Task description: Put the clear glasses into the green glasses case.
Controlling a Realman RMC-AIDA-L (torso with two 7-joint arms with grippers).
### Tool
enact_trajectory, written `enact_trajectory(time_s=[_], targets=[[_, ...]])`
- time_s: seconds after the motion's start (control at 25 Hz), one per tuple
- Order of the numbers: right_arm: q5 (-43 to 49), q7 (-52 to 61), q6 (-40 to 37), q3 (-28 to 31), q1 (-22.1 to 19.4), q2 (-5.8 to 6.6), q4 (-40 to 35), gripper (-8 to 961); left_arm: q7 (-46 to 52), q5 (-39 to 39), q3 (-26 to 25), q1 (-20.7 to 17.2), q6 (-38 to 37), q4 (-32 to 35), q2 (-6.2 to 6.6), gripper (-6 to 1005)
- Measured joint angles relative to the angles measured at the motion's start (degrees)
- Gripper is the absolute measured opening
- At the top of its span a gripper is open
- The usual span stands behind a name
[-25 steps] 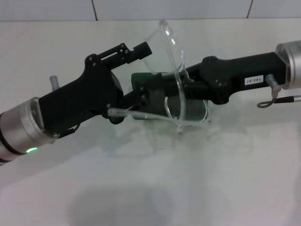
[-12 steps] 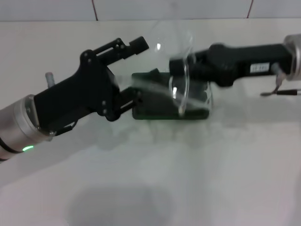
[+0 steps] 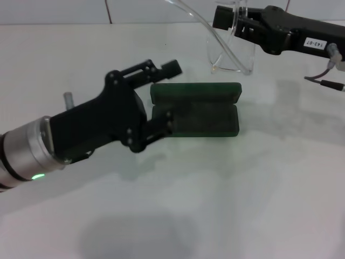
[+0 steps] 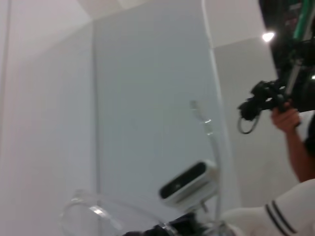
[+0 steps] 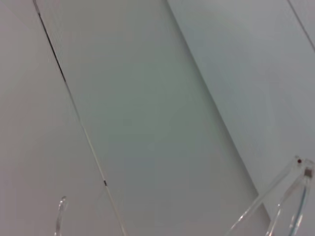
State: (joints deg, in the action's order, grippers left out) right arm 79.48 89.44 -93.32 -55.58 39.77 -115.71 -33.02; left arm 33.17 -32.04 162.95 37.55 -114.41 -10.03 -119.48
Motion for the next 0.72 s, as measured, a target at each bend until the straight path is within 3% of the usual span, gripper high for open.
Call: enact_trajectory(time_s=[0.28, 0.4, 0.72], targets=[[0.26, -1.31, 1.75, -1.42, 0.95, -0.1, 1.97, 105, 0.12, 6.0, 0.0, 1.75, -1.89, 2.97, 0.41, 556], [0.32, -1.43, 2.84, -5.14, 1.36, -0.04, 2.1, 105, 0.19, 9.19, 0.0, 3.71, -1.81, 3.67, 0.17, 557], [1.09, -1.46, 3.95, -9.49, 1.57, 0.15, 2.19, 105, 0.16, 8.3, 0.0, 4.49, -0.72, 3.52, -0.08, 557]])
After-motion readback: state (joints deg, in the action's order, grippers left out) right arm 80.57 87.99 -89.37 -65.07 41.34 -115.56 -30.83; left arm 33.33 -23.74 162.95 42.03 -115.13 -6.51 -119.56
